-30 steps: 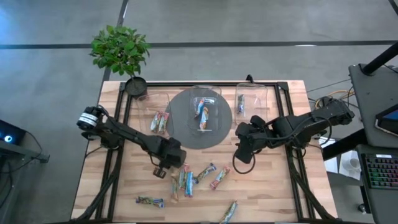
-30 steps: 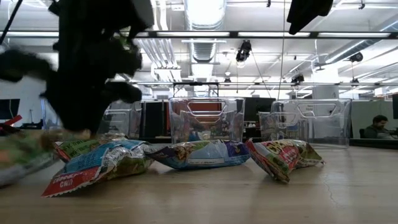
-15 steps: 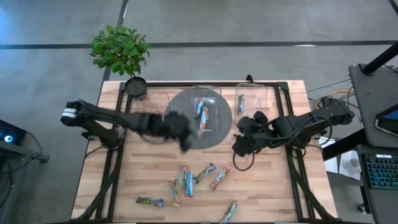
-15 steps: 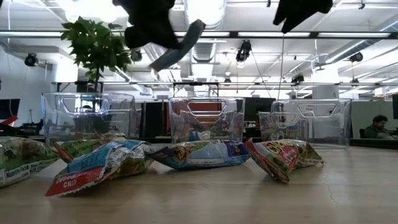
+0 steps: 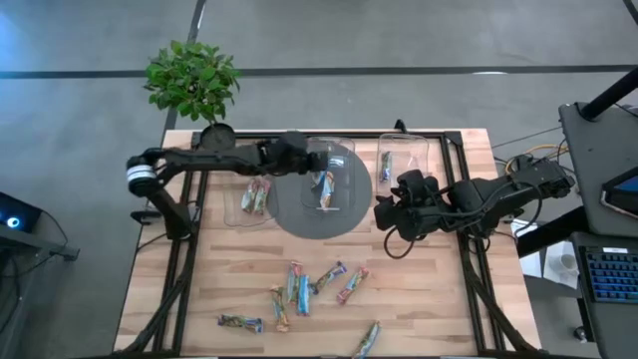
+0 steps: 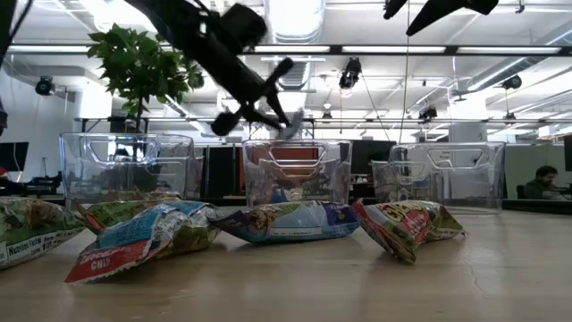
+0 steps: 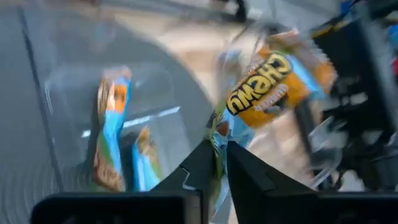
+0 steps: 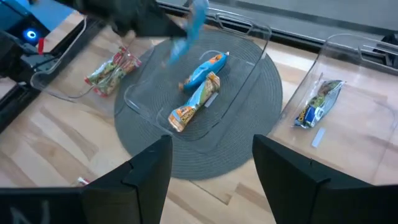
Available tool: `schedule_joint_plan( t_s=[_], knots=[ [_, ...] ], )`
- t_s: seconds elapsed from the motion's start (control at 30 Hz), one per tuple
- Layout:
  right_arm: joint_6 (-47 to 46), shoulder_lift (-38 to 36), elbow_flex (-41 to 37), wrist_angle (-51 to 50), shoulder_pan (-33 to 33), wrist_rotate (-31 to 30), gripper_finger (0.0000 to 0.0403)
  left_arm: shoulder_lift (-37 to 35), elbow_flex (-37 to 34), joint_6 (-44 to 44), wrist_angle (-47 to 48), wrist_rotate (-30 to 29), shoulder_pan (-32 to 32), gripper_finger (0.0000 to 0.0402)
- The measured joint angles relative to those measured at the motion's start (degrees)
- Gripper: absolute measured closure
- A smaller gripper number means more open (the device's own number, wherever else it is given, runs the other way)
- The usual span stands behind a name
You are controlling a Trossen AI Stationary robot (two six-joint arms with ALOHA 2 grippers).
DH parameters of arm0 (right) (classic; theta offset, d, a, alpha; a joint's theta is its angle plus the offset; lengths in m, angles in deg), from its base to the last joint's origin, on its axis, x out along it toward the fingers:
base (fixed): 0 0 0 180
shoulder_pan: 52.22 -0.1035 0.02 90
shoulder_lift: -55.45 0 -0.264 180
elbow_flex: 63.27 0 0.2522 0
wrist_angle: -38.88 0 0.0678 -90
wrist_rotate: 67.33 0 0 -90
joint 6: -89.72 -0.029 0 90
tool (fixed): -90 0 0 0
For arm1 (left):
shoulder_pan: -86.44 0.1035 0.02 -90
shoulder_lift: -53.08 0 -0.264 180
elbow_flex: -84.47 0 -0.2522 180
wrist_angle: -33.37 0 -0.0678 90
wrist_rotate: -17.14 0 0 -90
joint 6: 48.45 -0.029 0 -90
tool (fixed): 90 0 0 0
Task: Pick and place Granola Bars by type
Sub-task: Put the yellow granola bar into the center transparent bin, then put the blue granola bar into the right transparent bin
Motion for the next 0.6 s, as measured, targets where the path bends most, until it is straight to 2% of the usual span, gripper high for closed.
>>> schedule_joint_plan(
  t_s=[0.1, 0.27, 0.37, 0.5, 0.6],
  knots=[
    [0.2, 0.0, 0.0, 0.0, 0.0, 0.0, 0.0191, 1.9, 0.3, 0.2, 0.0, 1.3, -0.4, 0.0334],
    [1.8, 0.0, -0.1, -0.1, 0.0, 0.0, 0.0191, 1.3, 1.4, 0.1, 1.2, 2.2, -0.5, 0.0263],
    [4.0, 0.1, -0.2, -0.1, 0.0, 0.0, 0.0191, -1.9, 2.0, -1.3, 2.1, 7.8, -0.6, 0.0239],
    [11.6, 0.1, -0.2, 0.3, 0.0, 0.0, 0.0191, -9.3, 2.3, -14.5, 1.6, 19.7, -4.6, 0.0233],
    [20.0, 0.1, -0.3, 1.2, 0.0, 1.4, 0.0190, -14.5, 2.3, -23.9, 5.7, 22.4, -10.8, 0.0233]
  ],
)
